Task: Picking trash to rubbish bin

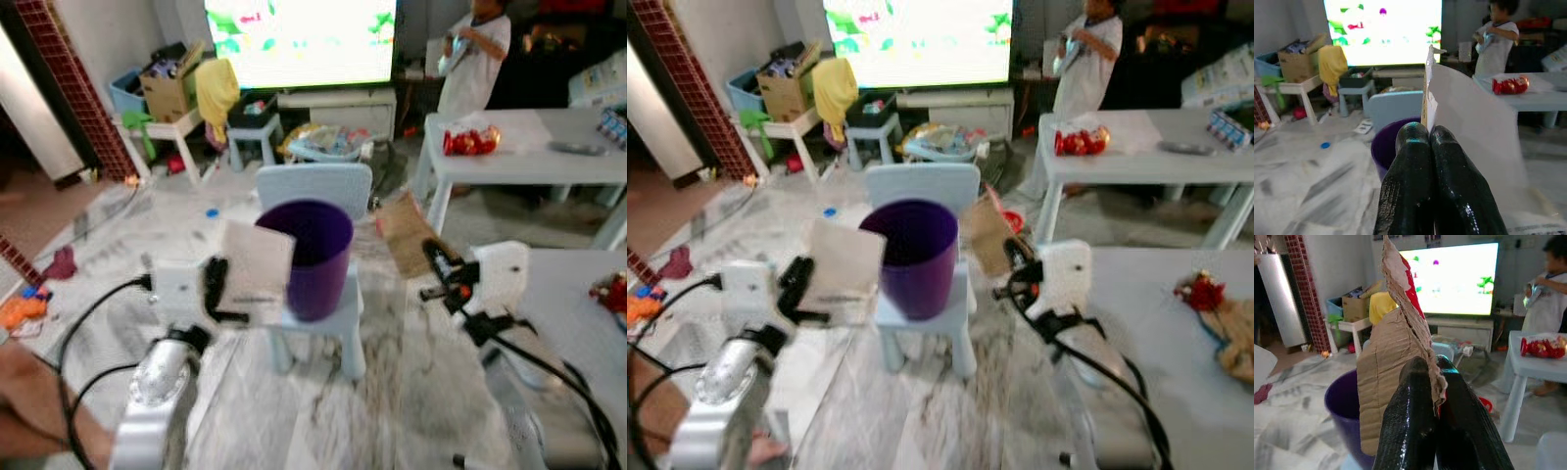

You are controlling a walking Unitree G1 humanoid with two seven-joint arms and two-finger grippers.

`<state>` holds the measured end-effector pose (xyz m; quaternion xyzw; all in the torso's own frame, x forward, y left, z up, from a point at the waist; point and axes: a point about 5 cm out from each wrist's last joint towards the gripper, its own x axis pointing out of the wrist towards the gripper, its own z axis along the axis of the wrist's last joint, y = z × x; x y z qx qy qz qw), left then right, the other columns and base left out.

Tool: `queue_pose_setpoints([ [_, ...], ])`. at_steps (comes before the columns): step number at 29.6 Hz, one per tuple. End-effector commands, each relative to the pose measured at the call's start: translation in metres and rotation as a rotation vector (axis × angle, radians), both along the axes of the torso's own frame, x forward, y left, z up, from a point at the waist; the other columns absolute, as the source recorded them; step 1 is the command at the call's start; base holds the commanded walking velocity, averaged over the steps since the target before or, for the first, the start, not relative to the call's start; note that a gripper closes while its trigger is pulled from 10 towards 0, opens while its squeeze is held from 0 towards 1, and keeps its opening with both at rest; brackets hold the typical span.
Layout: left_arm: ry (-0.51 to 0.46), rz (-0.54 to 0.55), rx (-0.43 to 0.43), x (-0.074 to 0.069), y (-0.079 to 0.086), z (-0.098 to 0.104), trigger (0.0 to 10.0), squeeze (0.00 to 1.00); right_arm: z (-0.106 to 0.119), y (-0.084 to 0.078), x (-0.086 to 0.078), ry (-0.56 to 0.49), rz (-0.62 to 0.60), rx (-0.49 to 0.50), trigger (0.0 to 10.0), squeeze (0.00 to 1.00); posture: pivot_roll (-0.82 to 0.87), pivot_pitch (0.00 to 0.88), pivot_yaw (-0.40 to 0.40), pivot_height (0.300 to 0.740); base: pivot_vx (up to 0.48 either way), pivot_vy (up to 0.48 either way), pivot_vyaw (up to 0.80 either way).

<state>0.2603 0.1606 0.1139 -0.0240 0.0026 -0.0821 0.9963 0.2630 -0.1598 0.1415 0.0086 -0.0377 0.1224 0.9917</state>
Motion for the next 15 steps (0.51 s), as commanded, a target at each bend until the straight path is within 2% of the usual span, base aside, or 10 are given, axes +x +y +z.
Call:
queue_pose_setpoints([
  [1,-0.018,0.037,0.026,0.0007,0.0121,0.0043,0.0,0.0,0.0039,0.0113,0.002,-0.023,0.04,0.001,0.0,0.0,-0.02,0.0,0.057,0.74,0.326,0.0,0.0],
  [15,-0.023,0.037,0.027,0.0025,0.0117,0.0045,0.0,0.0,0.0032,0.0157,0.0037,-0.025,0.064,0.004,0.0,0.0,-0.02,0.0,0.057,0.74,0.331,0.0,0.0],
])
